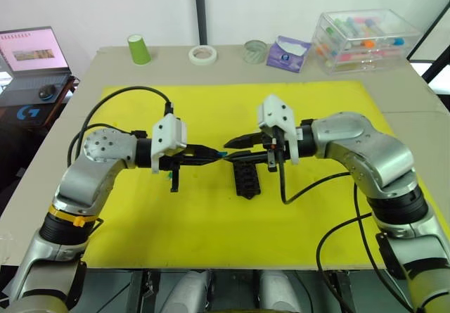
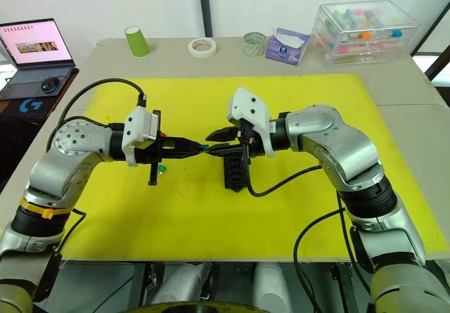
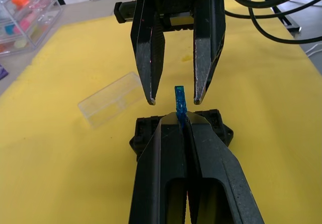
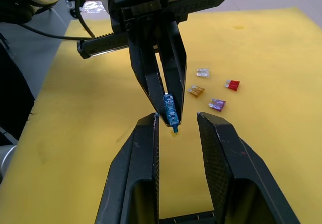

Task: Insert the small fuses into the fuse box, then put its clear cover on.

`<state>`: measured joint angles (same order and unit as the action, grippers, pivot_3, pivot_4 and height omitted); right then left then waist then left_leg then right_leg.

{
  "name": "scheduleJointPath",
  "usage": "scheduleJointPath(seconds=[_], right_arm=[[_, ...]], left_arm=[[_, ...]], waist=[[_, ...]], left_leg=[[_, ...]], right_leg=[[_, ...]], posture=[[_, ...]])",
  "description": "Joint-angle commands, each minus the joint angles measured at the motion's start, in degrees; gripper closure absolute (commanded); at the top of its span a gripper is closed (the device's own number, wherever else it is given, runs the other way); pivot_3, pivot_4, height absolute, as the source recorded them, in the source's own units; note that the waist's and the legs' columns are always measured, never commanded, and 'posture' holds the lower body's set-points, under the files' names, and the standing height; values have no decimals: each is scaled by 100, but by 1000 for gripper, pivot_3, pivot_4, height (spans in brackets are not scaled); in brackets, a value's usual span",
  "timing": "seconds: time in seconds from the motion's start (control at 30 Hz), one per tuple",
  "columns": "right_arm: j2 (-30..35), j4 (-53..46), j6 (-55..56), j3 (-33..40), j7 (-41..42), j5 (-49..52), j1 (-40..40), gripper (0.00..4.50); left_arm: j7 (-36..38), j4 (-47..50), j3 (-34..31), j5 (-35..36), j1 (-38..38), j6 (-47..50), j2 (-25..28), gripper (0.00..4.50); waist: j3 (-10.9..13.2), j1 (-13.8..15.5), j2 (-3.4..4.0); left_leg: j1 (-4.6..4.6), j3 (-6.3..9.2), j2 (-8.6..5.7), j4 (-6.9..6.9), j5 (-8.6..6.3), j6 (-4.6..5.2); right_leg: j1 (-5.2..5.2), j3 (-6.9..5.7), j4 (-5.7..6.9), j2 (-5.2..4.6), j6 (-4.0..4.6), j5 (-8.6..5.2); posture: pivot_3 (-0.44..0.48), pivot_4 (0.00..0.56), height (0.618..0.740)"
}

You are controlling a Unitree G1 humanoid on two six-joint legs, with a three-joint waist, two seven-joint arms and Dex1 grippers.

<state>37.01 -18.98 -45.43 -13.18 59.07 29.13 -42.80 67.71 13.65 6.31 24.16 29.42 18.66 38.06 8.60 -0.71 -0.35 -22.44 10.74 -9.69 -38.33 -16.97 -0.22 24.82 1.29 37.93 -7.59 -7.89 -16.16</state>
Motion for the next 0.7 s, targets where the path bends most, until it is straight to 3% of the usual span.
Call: scheduleJointPath(seconds=[0.03,0.1,0.23,0.57,0.7], right_arm=[[3,-144,70,120,18,43,-137,3232],[3,-129,111,106,20,15,-126,3404],[12,-91,180,109,49,-11,-105,4451],[58,-93,209,109,186,-29,-96,4451],[290,-163,109,47,338,-97,-168,4500]], left_arm=[[7,90,-4,-18,37,-42,42,4500],[12,82,0,-19,52,-44,40,4500],[39,70,6,-25,53,-55,59,4500],[179,-1,29,-60,-24,-118,123,4500],[323,111,-232,252,-522,-74,229,3550]], waist=[[0,1,0],[0,0,0],[0,0,0],[0,0,0],[1,-12,1]], left_leg=[[0,0,0,0,0,0],[0,0,0,0,0,0],[0,0,0,0,0,0],[0,0,0,0,0,0],[0,0,0,3,0,0]], right_leg=[[0,0,0,0,0,0],[0,0,0,0,0,0],[0,0,0,0,0,0],[0,0,0,0,0,0],[2,0,-1,0,0,0]], posture=[[0,150,740],[0,150,740],[0,150,740],[0,150,740],[0,150,740]])
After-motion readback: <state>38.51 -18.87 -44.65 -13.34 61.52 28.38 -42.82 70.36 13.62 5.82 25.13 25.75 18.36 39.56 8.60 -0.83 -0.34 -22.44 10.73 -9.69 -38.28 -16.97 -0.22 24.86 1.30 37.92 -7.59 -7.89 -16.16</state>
